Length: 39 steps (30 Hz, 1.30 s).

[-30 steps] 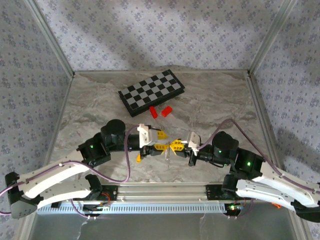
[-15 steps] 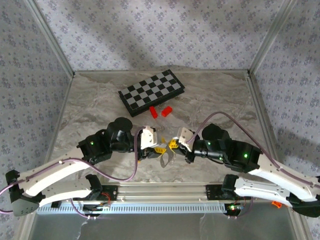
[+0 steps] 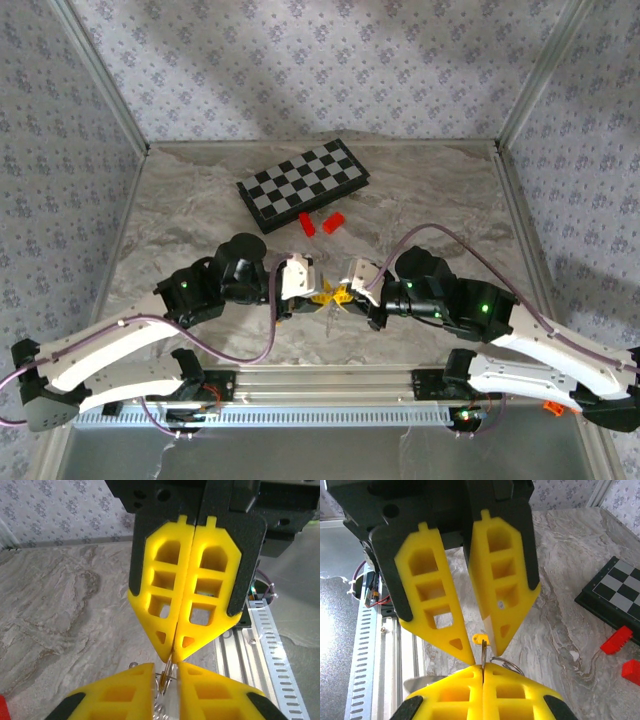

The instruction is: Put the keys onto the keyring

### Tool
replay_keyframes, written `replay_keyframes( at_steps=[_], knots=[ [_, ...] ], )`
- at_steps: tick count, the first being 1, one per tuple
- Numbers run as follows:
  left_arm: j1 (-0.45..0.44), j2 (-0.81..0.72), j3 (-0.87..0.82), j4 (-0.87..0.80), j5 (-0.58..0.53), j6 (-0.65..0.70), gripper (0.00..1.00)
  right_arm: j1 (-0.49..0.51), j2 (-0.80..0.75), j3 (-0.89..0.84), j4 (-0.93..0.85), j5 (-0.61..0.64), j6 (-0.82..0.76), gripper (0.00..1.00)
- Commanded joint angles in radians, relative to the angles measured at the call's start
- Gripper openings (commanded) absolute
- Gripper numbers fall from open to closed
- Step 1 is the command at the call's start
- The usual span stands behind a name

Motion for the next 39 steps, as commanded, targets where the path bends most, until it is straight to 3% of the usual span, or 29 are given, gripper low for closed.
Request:
replay_keyframes(
  at_steps=[1,4,8,11,15,19,28,39],
  knots=[
    [-0.005,0.005,0.037,-0.008,0.031,0.011,0.17,-0.001,-0.008,0.031,0.004,-0.025,-0.013,0.0],
    [-0.006,0.006,0.034,-0.004,0.036,0.009,0.15,0.001,-0.008,0.023,0.018,-0.033,-0.009,0.0],
    [-0.006,-0.002,0.024,0.011,0.034,0.008,0.0,0.002,-0.008,0.015,0.03,-0.028,-0.007,0.0],
    [-0.006,-0.027,0.001,0.054,0.021,-0.006,0.0,0.002,-0.02,0.007,0.045,-0.028,-0.007,0.0],
    [-0.006,-0.079,-0.038,0.122,0.013,-0.027,0.0,0.002,-0.08,-0.041,0.104,-0.052,0.003,0.35],
    [-0.005,-0.132,-0.087,0.219,0.051,-0.049,0.0,-0.001,-0.148,-0.111,0.192,-0.056,0.035,0.48],
    [-0.006,-0.173,-0.17,0.444,0.139,-0.124,0.0,-0.001,-0.204,-0.198,0.354,-0.096,0.07,0.38],
    [-0.006,-0.152,-0.181,0.479,0.149,-0.14,0.0,-0.001,-0.208,-0.233,0.435,-0.104,0.08,0.27]
  ],
)
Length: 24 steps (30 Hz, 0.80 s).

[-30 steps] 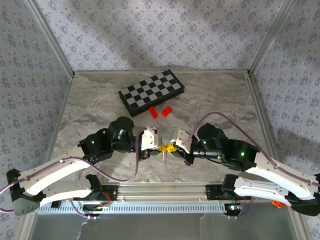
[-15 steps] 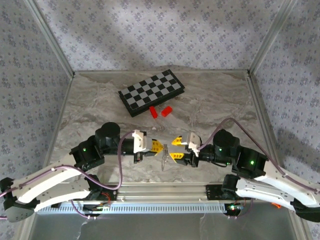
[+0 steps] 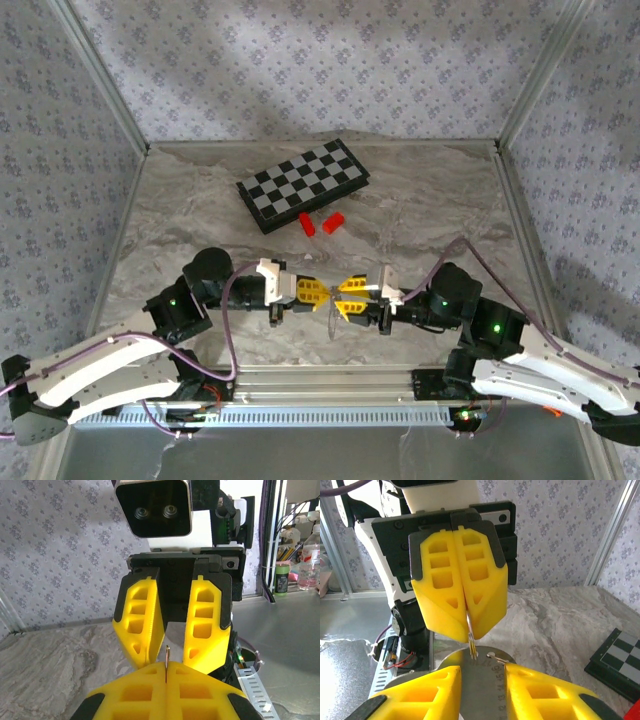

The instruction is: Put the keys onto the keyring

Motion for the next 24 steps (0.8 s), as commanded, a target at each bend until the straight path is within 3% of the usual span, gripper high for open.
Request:
replay_keyframes(
  at_steps=[1,6,13,21,24],
  knots=[
    [-0.005,0.001,-0.001,0.049,0.025,-0.01,0.0,-0.001,-0.007,-0.007,0.047,-0.01,0.011,0.26],
    [-0.006,0.003,0.002,0.04,0.024,-0.003,0.0,-0.001,-0.013,-0.009,0.057,-0.004,0.01,0.25],
    [-0.006,0.001,0.008,0.02,0.025,0.002,0.0,-0.001,0.003,-0.01,0.068,0.004,0.011,0.14],
    [-0.006,-0.002,0.009,0.009,0.026,0.007,0.0,-0.001,0.016,-0.016,0.088,0.008,0.017,0.13],
    [-0.005,-0.003,0.009,0.006,0.027,0.007,0.0,-0.001,0.017,-0.015,0.086,0.012,0.014,0.05]
  ],
)
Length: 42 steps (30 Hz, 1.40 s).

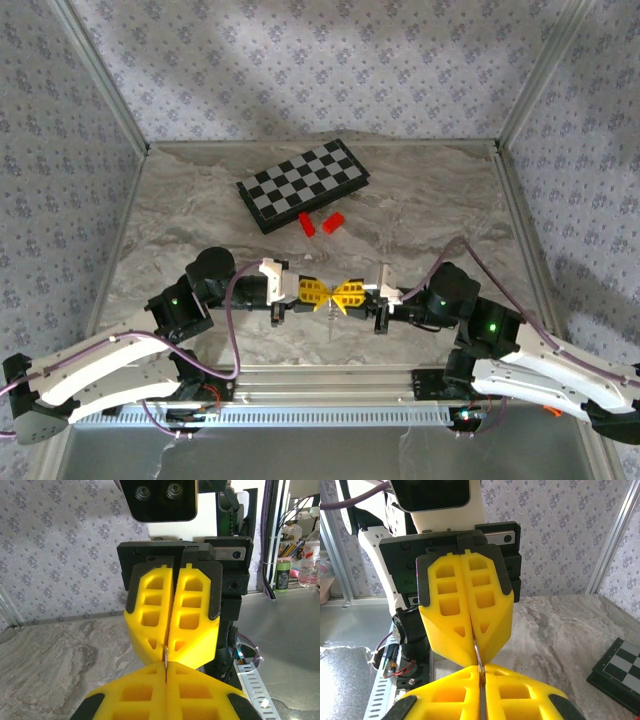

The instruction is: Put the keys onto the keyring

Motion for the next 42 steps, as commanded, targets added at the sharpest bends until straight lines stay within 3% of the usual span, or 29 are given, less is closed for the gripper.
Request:
replay_keyframes(
  at_steps=[1,5,10,13,42],
  knots=[
    [-0.006,-0.009,0.012,0.02,0.03,0.008,0.0,-0.002,-0.001,-0.007,0.034,0.019,0.01,0.01],
    [-0.006,-0.008,0.023,-0.001,0.024,0.015,0.01,-0.003,-0.005,-0.002,0.016,0.029,-0.003,0.0],
    [-0.006,-0.014,0.037,-0.055,0.009,0.026,0.22,-0.003,-0.028,0.0,-0.005,0.02,-0.025,0.0],
    [-0.006,-0.027,0.037,-0.077,-0.003,0.028,0.25,-0.003,-0.045,0.0,-0.018,0.009,-0.04,0.0],
    [-0.005,-0.003,0.044,-0.063,0.011,0.034,0.2,-0.004,-0.008,-0.012,0.045,-0.073,-0.04,0.0]
  ],
)
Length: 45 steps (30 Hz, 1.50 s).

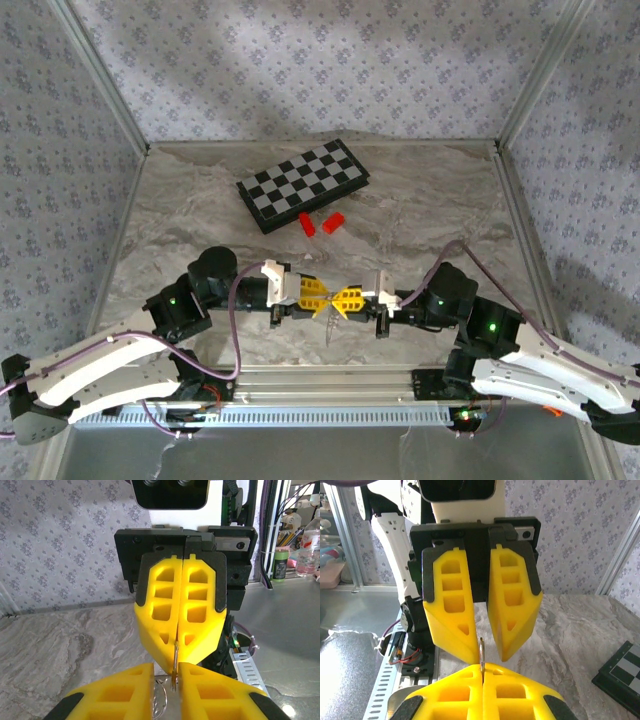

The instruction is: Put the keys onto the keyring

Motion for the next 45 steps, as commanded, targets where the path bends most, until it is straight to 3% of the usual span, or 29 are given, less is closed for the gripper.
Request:
replay_keyframes(
  at_steps=[1,16,20,25,28,32,37,41,45],
  knots=[
    [-0.006,-0.002,0.026,0.016,0.012,0.011,0.2,-0.003,-0.006,-0.014,0.073,-0.019,0.018,0.0],
    [-0.006,-0.037,0.001,0.043,0.02,0.0,0.0,-0.003,0.005,-0.025,0.092,-0.016,0.024,0.0],
    [-0.006,-0.036,-0.001,0.043,0.013,0.0,0.0,-0.003,0.013,-0.023,0.087,0.014,0.024,0.0],
    [-0.006,-0.015,0.01,-0.008,-0.096,0.009,0.0,-0.003,-0.002,-0.027,0.061,0.072,0.039,0.53],
    [-0.006,-0.009,-0.003,-0.017,-0.125,0.005,0.0,-0.011,-0.02,-0.028,0.017,0.104,0.071,0.67],
    [-0.006,-0.037,-0.039,-0.001,-0.156,-0.013,0.0,-0.063,-0.035,-0.025,-0.033,0.125,0.134,0.74],
    [-0.006,-0.102,-0.081,-0.02,-0.244,-0.03,0.0,-0.214,-0.013,-0.029,-0.093,0.085,0.277,0.75],
    [-0.006,-0.192,-0.141,-0.009,-0.307,-0.043,0.0,-0.322,0.06,-0.044,-0.119,0.054,0.375,0.74],
    [-0.006,-0.295,-0.197,-0.022,-0.337,-0.054,0.0,-0.349,0.18,-0.064,-0.1,0.086,0.458,0.72]
  ],
)
